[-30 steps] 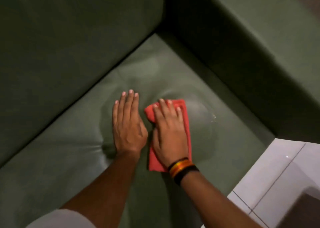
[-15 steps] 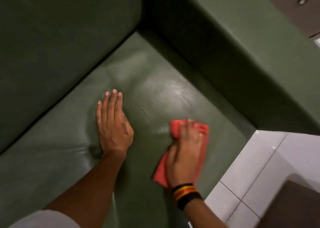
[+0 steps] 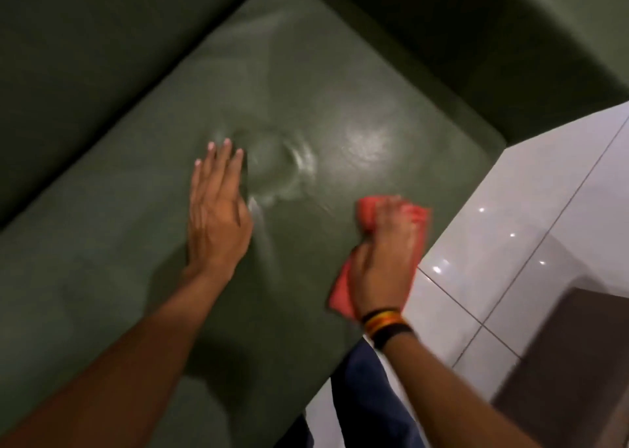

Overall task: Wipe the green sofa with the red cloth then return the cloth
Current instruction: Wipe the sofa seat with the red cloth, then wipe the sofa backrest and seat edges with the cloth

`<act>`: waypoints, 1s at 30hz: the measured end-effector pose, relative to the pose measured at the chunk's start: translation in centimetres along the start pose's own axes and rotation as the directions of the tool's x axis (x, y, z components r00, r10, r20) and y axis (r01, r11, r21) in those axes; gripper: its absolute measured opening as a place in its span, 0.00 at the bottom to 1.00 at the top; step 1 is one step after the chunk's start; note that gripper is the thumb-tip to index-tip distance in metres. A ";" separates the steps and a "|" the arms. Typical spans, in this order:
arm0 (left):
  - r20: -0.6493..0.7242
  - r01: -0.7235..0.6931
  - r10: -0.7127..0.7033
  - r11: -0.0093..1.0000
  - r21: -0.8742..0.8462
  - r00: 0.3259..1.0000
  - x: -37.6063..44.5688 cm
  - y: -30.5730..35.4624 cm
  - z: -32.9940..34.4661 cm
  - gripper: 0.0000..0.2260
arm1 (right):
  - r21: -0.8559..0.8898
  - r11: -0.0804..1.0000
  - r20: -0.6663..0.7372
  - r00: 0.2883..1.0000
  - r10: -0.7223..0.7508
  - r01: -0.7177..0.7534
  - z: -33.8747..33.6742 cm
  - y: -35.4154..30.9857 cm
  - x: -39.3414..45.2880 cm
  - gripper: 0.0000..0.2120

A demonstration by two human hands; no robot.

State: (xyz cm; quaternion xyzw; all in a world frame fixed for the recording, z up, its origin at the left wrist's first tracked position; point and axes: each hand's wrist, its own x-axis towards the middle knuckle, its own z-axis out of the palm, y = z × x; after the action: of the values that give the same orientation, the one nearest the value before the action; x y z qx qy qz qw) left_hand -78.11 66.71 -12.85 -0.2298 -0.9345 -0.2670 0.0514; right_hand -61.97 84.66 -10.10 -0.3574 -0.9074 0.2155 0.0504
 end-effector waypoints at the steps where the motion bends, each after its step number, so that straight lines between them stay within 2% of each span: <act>1: 0.018 0.010 -0.010 1.000 0.019 1.000 -2.1 -0.2 -0.6 0.27 | -0.016 0.990 0.092 0.986 -0.139 0.141 1.4 -2.4 -3.0 0.36; 3: 0.090 0.014 -0.019 0.999 0.051 0.996 -5.3 -1.0 -1.5 0.28 | -0.007 0.898 0.255 0.869 -0.424 0.440 3.9 -6.8 -5.6 0.32; 4: 0.133 0.014 -0.021 0.998 0.058 0.991 -6.4 -1.5 -1.6 0.29 | 0.018 0.842 0.292 0.803 -0.520 0.539 4.8 -8.1 -5.0 0.31; 6: 0.183 -0.011 -0.004 0.996 0.086 0.983 -7.7 -2.3 -1.7 0.30 | 0.036 0.754 0.324 0.706 -0.630 0.656 5.2 -8.4 -1.3 0.30; 8: 0.184 -0.024 0.001 0.992 0.127 0.983 -7.7 -2.6 -1.5 0.31 | 0.016 0.718 0.318 0.677 -0.664 0.696 4.3 -7.1 3.4 0.31; 9: 0.193 -0.022 -0.004 0.991 0.132 0.981 -7.6 -2.6 -1.6 0.31 | 0.019 0.744 0.295 0.708 -0.642 0.667 3.6 -5.8 5.6 0.32; 11: 0.201 -0.004 -0.023 0.992 0.129 0.979 -7.2 -2.4 -1.8 0.30 | 0.010 0.851 0.197 0.833 -0.517 0.526 1.6 -2.7 9.3 0.32; 13: 0.204 0.009 -0.035 0.992 0.127 0.978 -7.1 -2.1 -1.9 0.30 | 0.023 0.952 0.064 0.950 -0.305 0.304 -0.1 0.9 10.8 0.31; 14: 0.208 0.015 -0.041 0.992 0.126 0.977 -7.1 -2.0 -2.0 0.30 | 0.046 0.982 -0.002 0.983 -0.186 0.185 -0.7 2.5 10.6 0.31; 16: 0.225 0.027 -0.058 0.990 0.140 0.973 -6.9 -1.9 -2.1 0.30 | 0.141 0.988 -0.135 0.988 0.078 -0.059 -1.3 4.3 8.6 0.31; 17: 0.248 0.034 -0.070 0.989 0.147 0.966 -6.8 -1.9 -2.4 0.30 | 0.249 0.951 -0.181 0.956 0.232 -0.184 -1.4 4.4 7.1 0.31; 19: 0.309 0.038 -0.085 0.987 0.154 0.947 -6.0 -1.7 -3.6 0.30 | 0.506 0.787 -0.175 0.851 0.495 -0.353 -1.3 3.6 3.8 0.29; 20: 0.338 0.001 -0.052 0.989 0.149 0.940 -5.2 -1.6 -4.9 0.30 | 0.577 0.722 -0.147 0.821 0.552 -0.382 -1.4 2.6 2.0 0.28; 21: 0.363 -0.068 0.012 0.988 0.140 0.932 -3.9 -1.5 -6.6 0.31 | 0.606 0.700 -0.133 0.820 0.557 -0.377 -1.5 1.4 0.5 0.27; 23: 0.394 -0.236 0.164 0.961 0.142 0.904 0.4 -1.3 -11.2 0.33 | 0.621 0.690 -0.128 0.820 0.558 -0.373 -1.9 -1.2 -1.5 0.29; 25: 0.358 -0.379 0.298 0.908 0.180 0.885 6.8 -0.7 -17.5 0.35 | 0.643 0.670 -0.103 0.825 0.556 -0.372 -2.9 -5.4 -1.7 0.32; 27: 0.325 -0.479 0.390 0.836 0.266 0.861 14.3 0.4 -24.2 0.36 | 0.704 0.655 -0.123 0.862 0.492 -0.274 -4.2 -10.9 -0.4 0.34; 30: 0.268 -0.569 0.504 0.687 0.452 0.821 25.1 0.8 -33.8 0.36 | 0.824 0.554 -0.141 0.906 0.400 -0.116 -6.2 -21.3 3.0 0.30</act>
State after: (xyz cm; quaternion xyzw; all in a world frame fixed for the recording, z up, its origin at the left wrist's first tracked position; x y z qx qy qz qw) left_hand -100.92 59.74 21.79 -0.4868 -0.8633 0.0332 0.1291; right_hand -76.04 75.04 4.42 -0.4564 -0.6291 0.5445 0.3154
